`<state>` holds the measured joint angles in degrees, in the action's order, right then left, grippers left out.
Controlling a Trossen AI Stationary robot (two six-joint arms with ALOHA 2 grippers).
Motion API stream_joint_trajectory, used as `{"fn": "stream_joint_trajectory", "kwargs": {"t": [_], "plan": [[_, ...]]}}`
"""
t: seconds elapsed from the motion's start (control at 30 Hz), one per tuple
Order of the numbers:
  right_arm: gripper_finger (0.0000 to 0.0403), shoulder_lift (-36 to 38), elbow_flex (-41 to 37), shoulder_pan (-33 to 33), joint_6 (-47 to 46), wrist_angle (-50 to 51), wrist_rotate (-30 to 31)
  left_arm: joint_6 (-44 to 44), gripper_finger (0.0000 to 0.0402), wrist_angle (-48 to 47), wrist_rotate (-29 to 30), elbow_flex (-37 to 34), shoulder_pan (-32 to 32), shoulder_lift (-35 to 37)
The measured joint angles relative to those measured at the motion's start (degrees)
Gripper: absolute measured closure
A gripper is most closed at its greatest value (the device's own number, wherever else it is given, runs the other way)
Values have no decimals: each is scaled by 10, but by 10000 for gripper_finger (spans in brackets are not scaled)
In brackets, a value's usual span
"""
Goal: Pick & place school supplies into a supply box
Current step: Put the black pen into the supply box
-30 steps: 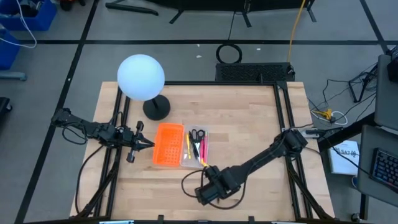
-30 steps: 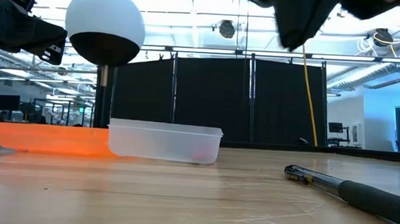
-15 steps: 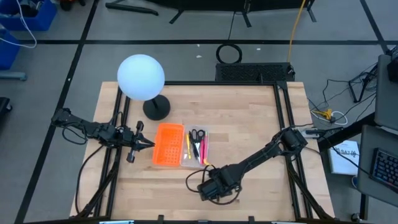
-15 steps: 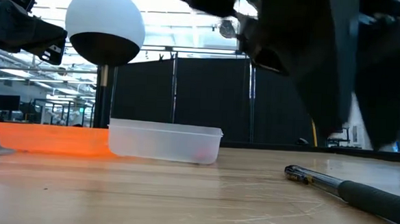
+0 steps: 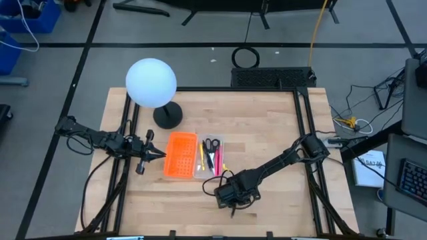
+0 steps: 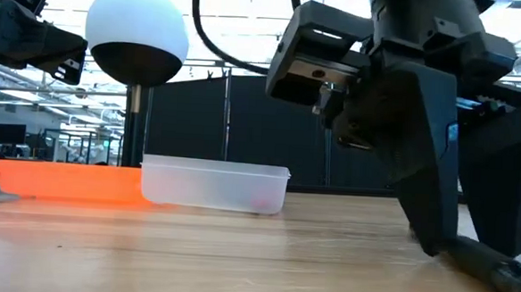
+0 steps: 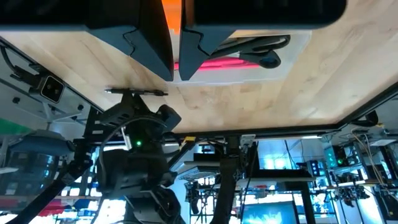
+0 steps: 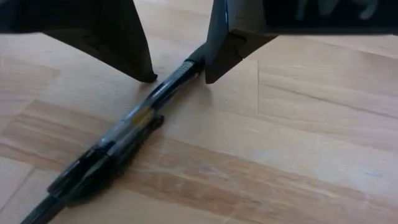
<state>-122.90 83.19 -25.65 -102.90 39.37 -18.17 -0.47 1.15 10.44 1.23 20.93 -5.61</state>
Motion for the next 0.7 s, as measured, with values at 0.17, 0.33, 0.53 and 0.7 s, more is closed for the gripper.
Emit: {"fn": "stream_joint_trajectory", "kwargs": {"t": [0.17, 0.33, 0.53, 0.7], "plan": [[284, 0, -37, -3, 14, 20, -34, 0, 366, 0, 0, 0, 0, 0], [341, 2, -65, -4, 29, -19, -44, 0, 366, -2, 0, 0, 0, 0], [383, 2, -71, 6, 79, -36, -47, 0, 366, -6, 0, 0, 0, 0], [383, 19, -74, 13, 97, -43, -34, 0, 366, -6, -1, 0, 0, 0]]}}
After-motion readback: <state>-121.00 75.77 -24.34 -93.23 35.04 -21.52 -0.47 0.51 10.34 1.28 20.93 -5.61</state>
